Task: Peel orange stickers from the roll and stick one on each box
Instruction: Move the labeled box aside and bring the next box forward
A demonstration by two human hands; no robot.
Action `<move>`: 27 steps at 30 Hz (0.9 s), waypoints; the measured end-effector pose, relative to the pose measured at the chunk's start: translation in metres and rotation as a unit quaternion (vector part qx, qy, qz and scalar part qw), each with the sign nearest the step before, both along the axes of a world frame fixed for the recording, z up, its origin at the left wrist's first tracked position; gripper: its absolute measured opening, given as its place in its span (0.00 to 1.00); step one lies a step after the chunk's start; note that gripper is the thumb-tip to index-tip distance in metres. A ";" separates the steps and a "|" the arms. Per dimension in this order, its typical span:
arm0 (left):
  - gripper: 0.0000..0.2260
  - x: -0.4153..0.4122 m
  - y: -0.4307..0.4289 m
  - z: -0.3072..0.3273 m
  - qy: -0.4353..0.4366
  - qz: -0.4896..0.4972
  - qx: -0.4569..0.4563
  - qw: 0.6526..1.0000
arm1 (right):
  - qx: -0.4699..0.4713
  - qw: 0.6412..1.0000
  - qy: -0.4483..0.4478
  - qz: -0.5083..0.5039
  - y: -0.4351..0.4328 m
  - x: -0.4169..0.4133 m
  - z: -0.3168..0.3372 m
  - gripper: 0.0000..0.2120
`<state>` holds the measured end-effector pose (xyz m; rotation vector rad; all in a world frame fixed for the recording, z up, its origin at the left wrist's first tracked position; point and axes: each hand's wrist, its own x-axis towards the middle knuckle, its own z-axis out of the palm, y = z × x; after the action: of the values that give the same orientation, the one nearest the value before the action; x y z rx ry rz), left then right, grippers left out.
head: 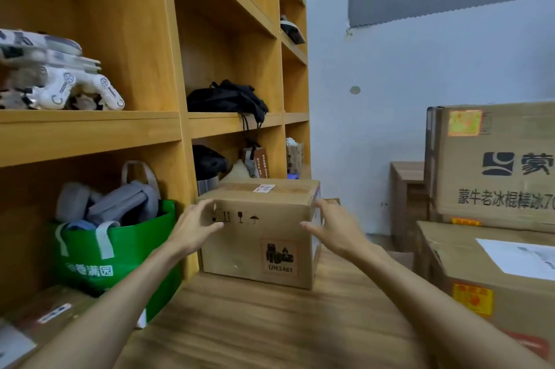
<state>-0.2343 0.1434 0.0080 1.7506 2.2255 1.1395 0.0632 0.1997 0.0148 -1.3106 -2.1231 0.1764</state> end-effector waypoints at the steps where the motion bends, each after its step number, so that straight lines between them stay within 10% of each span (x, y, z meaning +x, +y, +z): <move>1: 0.32 -0.005 0.004 -0.003 -0.005 -0.001 0.006 1.000 | 0.005 1.000 -0.005 -0.001 0.004 -0.008 -0.001 0.27; 8: 0.38 -0.018 0.040 -0.012 -0.029 0.009 0.033 0.999 | -0.006 1.000 -0.012 -0.021 0.041 -0.042 -0.011 0.36; 27: 0.35 -0.020 0.010 -0.026 -0.010 0.001 0.032 0.999 | -0.027 0.996 0.023 0.078 0.017 0.022 -0.024 0.23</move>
<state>-0.2544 0.1530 -0.0177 1.7521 2.2030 1.2366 0.0851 0.2163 -0.0093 -1.1598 -2.1954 0.3287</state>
